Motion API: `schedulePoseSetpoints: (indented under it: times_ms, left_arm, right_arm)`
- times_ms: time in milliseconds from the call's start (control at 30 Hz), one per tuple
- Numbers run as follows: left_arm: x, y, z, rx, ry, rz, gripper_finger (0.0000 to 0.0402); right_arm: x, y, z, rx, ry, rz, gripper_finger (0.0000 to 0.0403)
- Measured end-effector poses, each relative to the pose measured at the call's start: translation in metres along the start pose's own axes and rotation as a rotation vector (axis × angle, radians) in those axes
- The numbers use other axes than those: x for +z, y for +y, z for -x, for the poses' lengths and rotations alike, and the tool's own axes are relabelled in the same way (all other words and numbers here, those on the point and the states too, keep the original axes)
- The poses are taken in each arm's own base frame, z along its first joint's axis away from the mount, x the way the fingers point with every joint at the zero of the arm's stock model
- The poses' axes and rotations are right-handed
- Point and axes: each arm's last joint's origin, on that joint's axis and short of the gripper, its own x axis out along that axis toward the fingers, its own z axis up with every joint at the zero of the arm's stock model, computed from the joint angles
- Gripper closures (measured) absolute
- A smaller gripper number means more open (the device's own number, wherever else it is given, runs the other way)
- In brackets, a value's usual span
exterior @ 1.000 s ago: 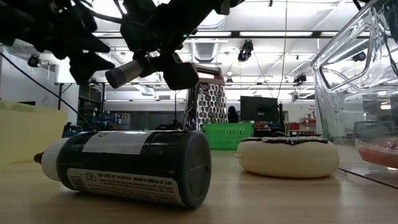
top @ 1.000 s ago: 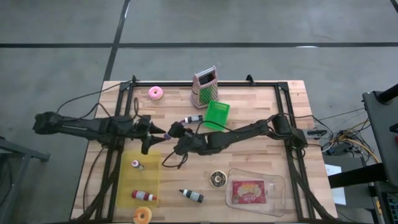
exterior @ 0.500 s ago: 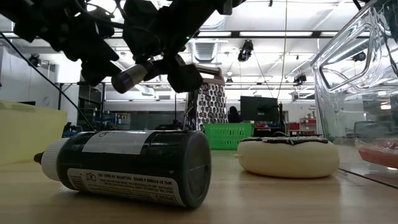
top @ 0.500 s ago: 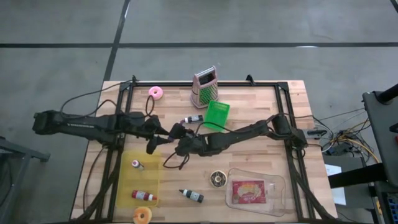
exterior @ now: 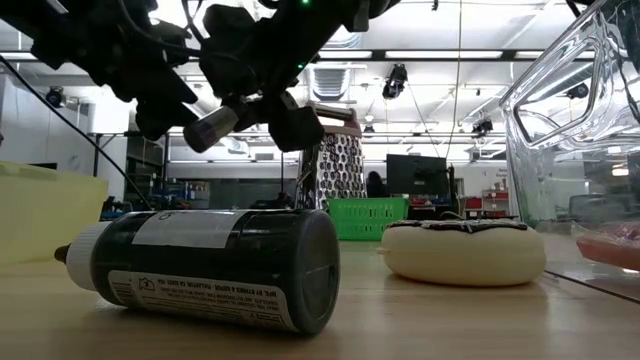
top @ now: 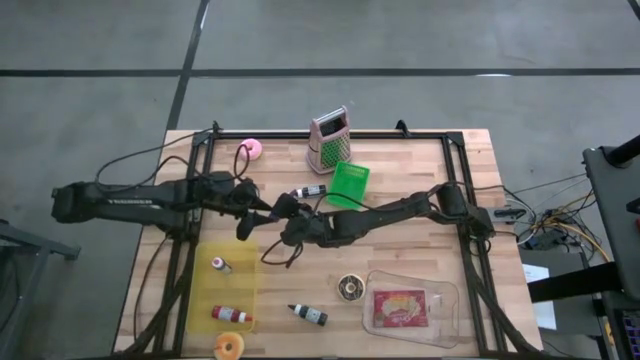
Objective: Pick & Place Food Item
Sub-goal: Put the violet ink bottle into the yellow bin
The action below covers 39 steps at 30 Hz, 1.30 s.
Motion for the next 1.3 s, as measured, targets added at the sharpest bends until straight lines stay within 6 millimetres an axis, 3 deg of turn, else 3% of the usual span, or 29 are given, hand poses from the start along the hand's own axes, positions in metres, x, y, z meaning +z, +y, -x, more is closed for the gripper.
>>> schedulePoseSetpoints:
  times_ms: [433, 767, 867, 1033, 1300]
  left_arm:
    - [0.003, 0.01, -0.003, 0.016, 0.012, -0.013, 0.0188]
    - [0.003, 0.014, -0.023, -0.019, 0.053, -0.028, 0.0191]
    - [0.003, 0.014, -0.025, -0.022, 0.052, -0.045, 0.0212]
    - [0.004, 0.013, -0.022, -0.03, 0.038, -0.076, 0.0284]
    - [0.006, 0.011, -0.018, -0.03, 0.018, -0.138, 0.0286]
  right_arm:
    - [0.001, -0.003, 0.002, -0.014, -0.004, -0.015, 0.0279]
    - [0.001, -0.004, 0.001, -0.025, -0.009, -0.024, 0.0279]
    - [0.001, -0.005, 0.001, -0.026, -0.005, -0.026, 0.0279]
    - [0.001, -0.005, 0.001, -0.029, -0.001, -0.028, 0.0279]
    - [0.001, -0.008, 0.002, -0.055, 0.011, -0.051, 0.028]
